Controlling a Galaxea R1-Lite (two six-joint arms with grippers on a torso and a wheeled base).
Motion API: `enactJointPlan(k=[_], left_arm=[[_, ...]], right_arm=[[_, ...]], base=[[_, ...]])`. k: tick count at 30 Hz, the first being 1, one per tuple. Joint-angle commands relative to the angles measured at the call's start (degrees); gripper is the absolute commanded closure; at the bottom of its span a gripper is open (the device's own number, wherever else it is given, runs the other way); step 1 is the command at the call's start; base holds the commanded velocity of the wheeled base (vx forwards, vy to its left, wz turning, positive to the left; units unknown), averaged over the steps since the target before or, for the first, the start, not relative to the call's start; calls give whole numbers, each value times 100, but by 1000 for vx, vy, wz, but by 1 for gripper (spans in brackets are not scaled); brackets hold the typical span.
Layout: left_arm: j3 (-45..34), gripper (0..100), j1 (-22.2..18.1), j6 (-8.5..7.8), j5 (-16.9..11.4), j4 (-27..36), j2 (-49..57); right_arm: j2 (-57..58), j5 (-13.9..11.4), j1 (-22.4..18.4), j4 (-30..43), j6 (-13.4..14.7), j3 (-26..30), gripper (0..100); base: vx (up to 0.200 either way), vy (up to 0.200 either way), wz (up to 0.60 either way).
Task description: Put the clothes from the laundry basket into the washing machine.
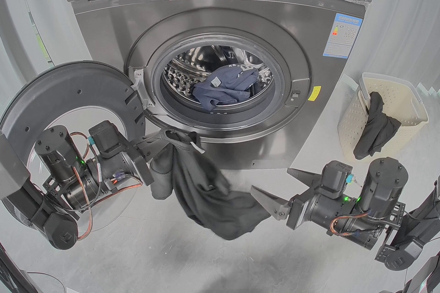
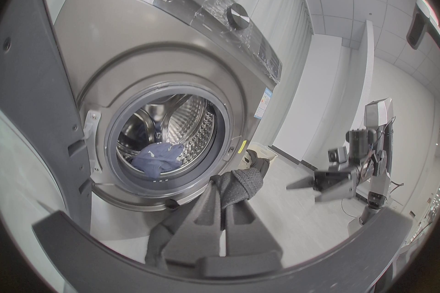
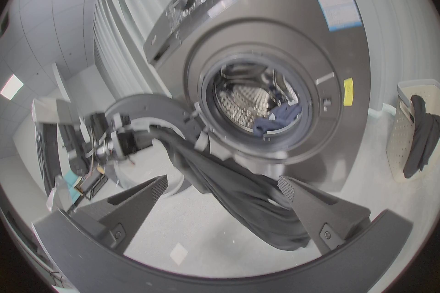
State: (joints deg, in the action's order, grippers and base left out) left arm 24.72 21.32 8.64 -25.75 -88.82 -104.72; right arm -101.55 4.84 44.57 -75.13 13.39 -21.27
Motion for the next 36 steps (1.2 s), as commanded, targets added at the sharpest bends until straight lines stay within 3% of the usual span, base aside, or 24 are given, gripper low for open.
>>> enactJointPlan(k=[1,9,16,36], left_arm=[[59,100,83,-21,-9,-4,294],[-3,100,452,-21,-27,-12,795],[-73,100,707,6,-80,-12,1085],[-38,100,636,-12,-53,-4,988]], right_arm=[[-304,-9,52,-19,-29,53,0],[-999,-88,17,-195,-143,-966,0],[-1456,79,-256,-195,-108,-1696,0],[-1605,-27,-308,-292,-117,-1547,0]], base=[[0,0,0],[0,0,0],[0,0,0],[0,0,0]])
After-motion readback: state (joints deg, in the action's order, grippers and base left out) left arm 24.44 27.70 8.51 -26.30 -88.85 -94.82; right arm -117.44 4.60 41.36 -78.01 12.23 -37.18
